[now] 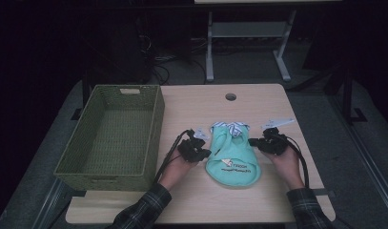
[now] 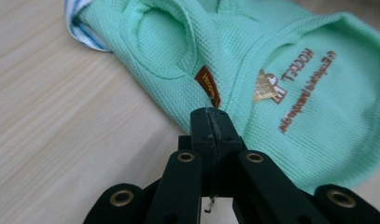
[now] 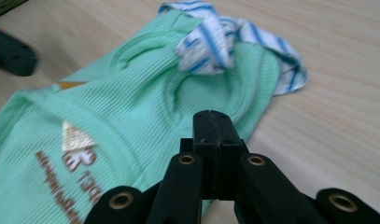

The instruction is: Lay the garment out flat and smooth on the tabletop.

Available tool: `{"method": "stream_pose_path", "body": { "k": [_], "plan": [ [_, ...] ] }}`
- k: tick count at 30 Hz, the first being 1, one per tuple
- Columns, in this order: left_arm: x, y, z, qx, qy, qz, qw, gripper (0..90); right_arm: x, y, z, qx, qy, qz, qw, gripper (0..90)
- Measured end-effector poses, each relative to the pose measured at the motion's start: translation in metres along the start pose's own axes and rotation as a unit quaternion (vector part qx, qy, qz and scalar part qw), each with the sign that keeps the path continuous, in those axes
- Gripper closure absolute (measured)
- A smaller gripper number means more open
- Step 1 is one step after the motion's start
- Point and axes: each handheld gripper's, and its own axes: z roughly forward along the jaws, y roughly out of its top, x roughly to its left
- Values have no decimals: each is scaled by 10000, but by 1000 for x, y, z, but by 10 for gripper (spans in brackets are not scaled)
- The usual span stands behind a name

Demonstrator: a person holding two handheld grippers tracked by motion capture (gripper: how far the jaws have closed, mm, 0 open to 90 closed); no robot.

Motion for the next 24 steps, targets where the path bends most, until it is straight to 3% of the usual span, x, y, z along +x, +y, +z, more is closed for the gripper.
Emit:
{"method": "stream_pose_path", "body": {
  "k": [4, 11, 15, 24],
  "plan": [
    [2, 2, 10, 16, -31, -11, 10000, 891, 9, -7, -2, 61, 60, -44, 10000, 896],
    [-1, 4, 24, 177, 34, 159, 9997, 892, 17, -18, 3, 315, 78, -135, 9994, 897],
    [-3, 3, 23, 204, 49, 219, 9995, 893, 21, -25, 7, 502, 4, -212, 9985, 896],
    [-21, -10, 12, 317, -109, 339, 9989, 894, 30, -31, 2, 541, 36, -341, 9979, 896]
  ]
}}
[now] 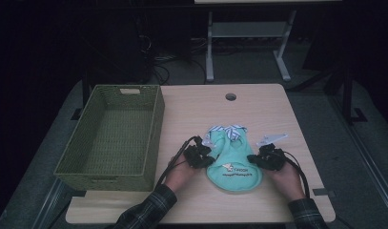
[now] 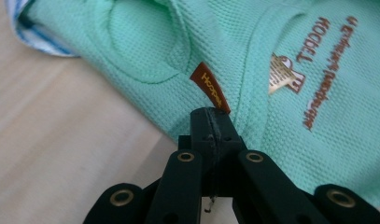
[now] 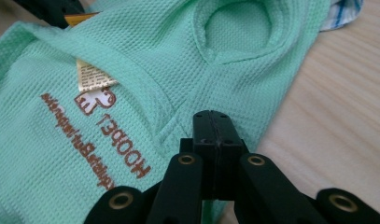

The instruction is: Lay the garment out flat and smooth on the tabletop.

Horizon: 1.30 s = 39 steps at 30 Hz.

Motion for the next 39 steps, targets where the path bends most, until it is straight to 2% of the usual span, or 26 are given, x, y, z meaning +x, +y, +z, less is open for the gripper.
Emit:
{"method": "stream_pose_path", "body": {
  "k": [9, 12, 14, 17, 23, 26, 30, 33, 39],
  "plan": [
    [-22, -13, -10, 63, -206, 51, 9998, 894, 13, -6, -4, 29, 57, -138, 9999, 895],
    [-28, -18, -13, 41, -389, -41, 9992, 894, 16, -9, -5, 0, 121, -157, 9998, 895],
    [-32, -21, -15, 89, -492, 4, 9987, 894, 19, -11, -6, -26, 121, -195, 9997, 895],
    [-40, -24, -15, 47, -639, -40, 9979, 895, 22, -12, -8, 37, 132, -224, 9997, 895],
    [-50, -24, -15, 80, -770, 97, 9970, 893, 23, -13, -8, -4, 158, -188, 9997, 895],
    [-45, -22, -18, 67, -711, 103, 9974, 877, 23, -13, -8, -1, 168, -172, 9997, 894],
    [-33, -18, -29, -119, -513, -5, 9986, 839, 20, -14, -8, 11, 236, -93, 9997, 891],
    [-22, -15, -35, -245, -403, -149, 9988, 774, 20, -14, -8, 7, 249, -90, 9997, 891],
    [2, -6, -41, -311, -100, -287, 9991, 637, 20, -14, -8, -8, 248, -110, 9996, 890]
  ]
}}
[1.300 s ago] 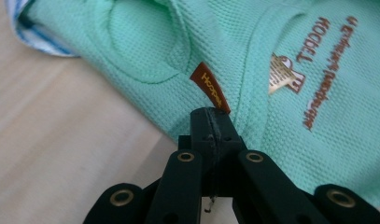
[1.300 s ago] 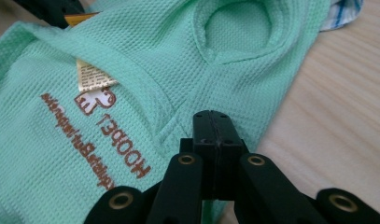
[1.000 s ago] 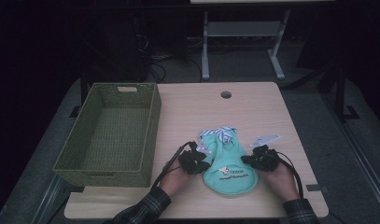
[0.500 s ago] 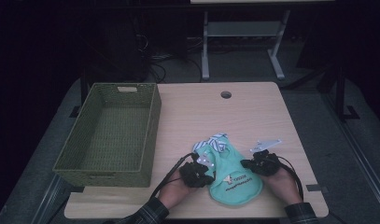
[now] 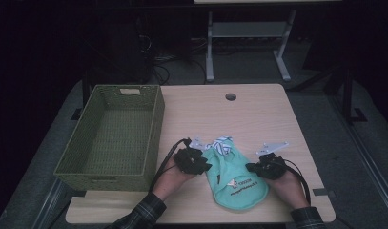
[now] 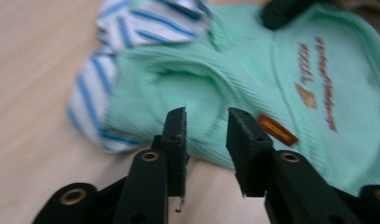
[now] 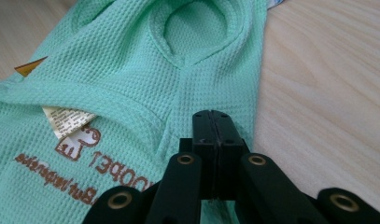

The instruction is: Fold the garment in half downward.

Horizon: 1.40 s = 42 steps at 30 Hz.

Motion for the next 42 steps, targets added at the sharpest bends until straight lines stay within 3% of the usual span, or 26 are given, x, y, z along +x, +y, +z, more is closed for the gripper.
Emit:
{"method": "stream_pose_path", "body": {
  "k": [6, 15, 17, 21, 27, 34, 39, 42],
  "plan": [
    [23, 11, 1, -87, 31, -128, 9999, 490, 0, 0, 0, -25, 26, 27, 10000, 881],
    [50, 21, 12, -134, 132, -309, 9993, 419, -1, 0, 0, -2, 38, 59, 10000, 885],
    [53, 21, 16, -181, 135, -412, 9989, 415, -1, 0, 0, 3, 50, 35, 10000, 885],
    [56, 17, 24, 16, 123, -483, 9988, 391, -1, 0, 0, -9, 58, 47, 10000, 885],
    [56, 12, 37, 232, 87, -376, 9990, 385, -1, 0, 0, 0, 51, 35, 10000, 885],
    [54, 10, 40, 314, 126, -291, 9990, 441, -1, 0, 0, -4, 37, 30, 10000, 885],
    [50, 10, 39, 376, 189, -163, 9990, 555, 0, 0, 0, 0, 26, 35, 10000, 884],
    [50, 10, 38, 393, 107, -201, 9990, 663, 0, 0, 0, 1, 26, 39, 10000, 885]
  ]
}}
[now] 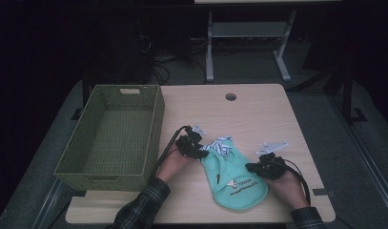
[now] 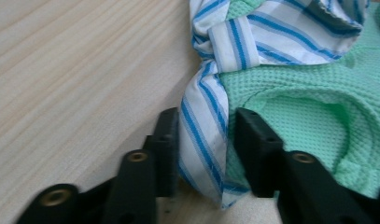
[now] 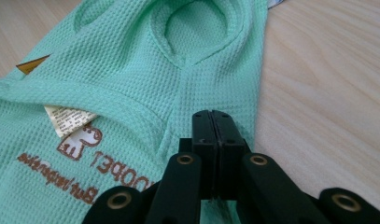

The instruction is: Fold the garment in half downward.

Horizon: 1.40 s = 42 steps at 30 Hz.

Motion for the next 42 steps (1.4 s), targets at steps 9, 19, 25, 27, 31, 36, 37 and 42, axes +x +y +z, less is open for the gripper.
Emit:
{"method": "stream_pose_path", "body": {
  "k": [9, 19, 25, 27, 31, 36, 37, 42],
  "plan": [
    [-4, 2, -2, -17, -30, 46, 10000, 810, 2, 1, 0, 32, -71, -81, 9999, 891],
    [-5, 5, -17, -382, -7, -38, 9993, 812, 4, 8, -7, -164, 11, -2, 9999, 897],
    [-5, 6, -22, -454, 31, -17, 9990, 812, 17, 25, -4, -373, 262, -98, 9989, 897],
    [-6, 6, -23, -500, 43, -60, 9987, 812, 20, 29, 0, -440, 371, -94, 9983, 897],
    [-5, 7, -30, -588, 47, -34, 9983, 812, 27, 37, 12, -367, 490, -160, 9980, 897],
    [-6, 8, -37, -718, 60, -61, 9974, 812, 28, 41, 28, -252, 497, -184, 9983, 897],
    [-7, 9, -39, -745, 64, -70, 9972, 812, 28, 42, 31, -223, 487, -195, 9984, 897],
    [-10, 11, -44, -811, 52, -5, 9967, 812, 25, 43, 43, -110, 481, -185, 9986, 897]
  ]
}}
